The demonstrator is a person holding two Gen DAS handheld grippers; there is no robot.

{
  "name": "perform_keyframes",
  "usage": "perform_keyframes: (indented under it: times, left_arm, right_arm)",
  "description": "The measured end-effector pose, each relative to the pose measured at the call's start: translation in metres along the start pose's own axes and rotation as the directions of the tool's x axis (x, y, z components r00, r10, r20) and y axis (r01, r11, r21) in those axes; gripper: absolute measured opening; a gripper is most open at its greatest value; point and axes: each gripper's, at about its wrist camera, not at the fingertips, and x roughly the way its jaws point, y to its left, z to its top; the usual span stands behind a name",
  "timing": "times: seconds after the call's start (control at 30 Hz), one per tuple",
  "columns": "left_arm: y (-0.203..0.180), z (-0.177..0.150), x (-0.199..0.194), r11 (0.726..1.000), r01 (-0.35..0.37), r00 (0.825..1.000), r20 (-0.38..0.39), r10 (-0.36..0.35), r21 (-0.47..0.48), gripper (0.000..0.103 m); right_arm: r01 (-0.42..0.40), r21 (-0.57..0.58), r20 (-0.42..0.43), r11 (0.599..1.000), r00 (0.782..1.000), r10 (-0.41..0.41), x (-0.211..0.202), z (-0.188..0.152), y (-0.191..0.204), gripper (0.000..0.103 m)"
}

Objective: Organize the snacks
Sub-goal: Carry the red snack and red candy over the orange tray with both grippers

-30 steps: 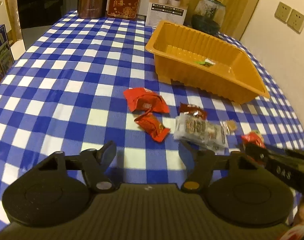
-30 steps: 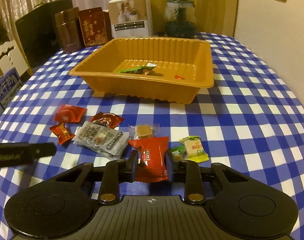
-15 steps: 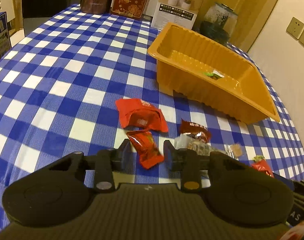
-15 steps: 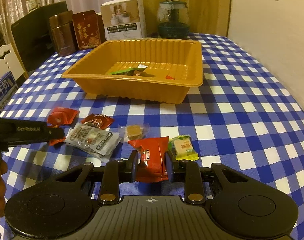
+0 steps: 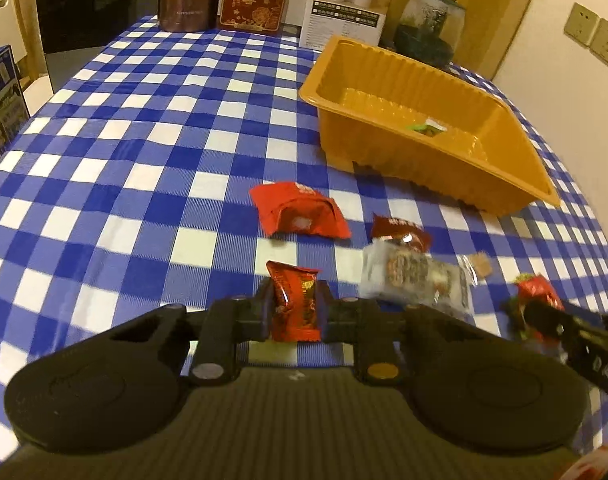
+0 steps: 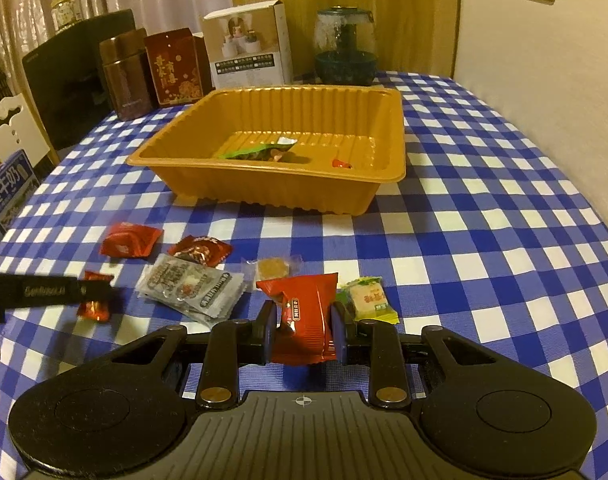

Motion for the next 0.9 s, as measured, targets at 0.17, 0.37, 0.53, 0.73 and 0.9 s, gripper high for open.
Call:
perform_keyframes:
  times: [0.17,0.37,0.53,0.73,0.9]
  left_arm:
    - [-0.005,-0.006,-0.018,1.0,-0.004,1.0,-0.019,0.004,0.021,0.019]
    - [-0.01,-0.008,-0.038,0.999,0.008,1.0,-0.016,-0.007,0.037,0.019]
    - [-0.014,-0.007,-0.051,0.998,0.013,1.0,-0.007,-0.012,0.054,0.019]
    - [-0.02,-0.005,-0.063,0.997,0.024,1.0,0.004,-0.025,0.069,0.019]
    - [-0.024,-0.003,-0.07,0.996,0.034,0.999,0.012,-0.035,0.078,0.019]
  right_arm:
    - [-0.011,0.008,0.007,1.0,1.0,0.011,-0.01,0.002,0.003,0.029]
    - [-0.02,0.019,0.019,1.0,1.0,0.02,-0.024,0.004,0.006,0.029]
    - [-0.026,0.022,0.029,0.999,0.999,0.025,-0.034,0.005,0.007,0.029]
    - [-0.029,0.025,0.039,0.999,0.999,0.028,-0.043,0.006,0.007,0.029]
    - [-0.025,0.028,0.047,0.999,0.999,0.024,-0.049,0.007,0.004,0.029]
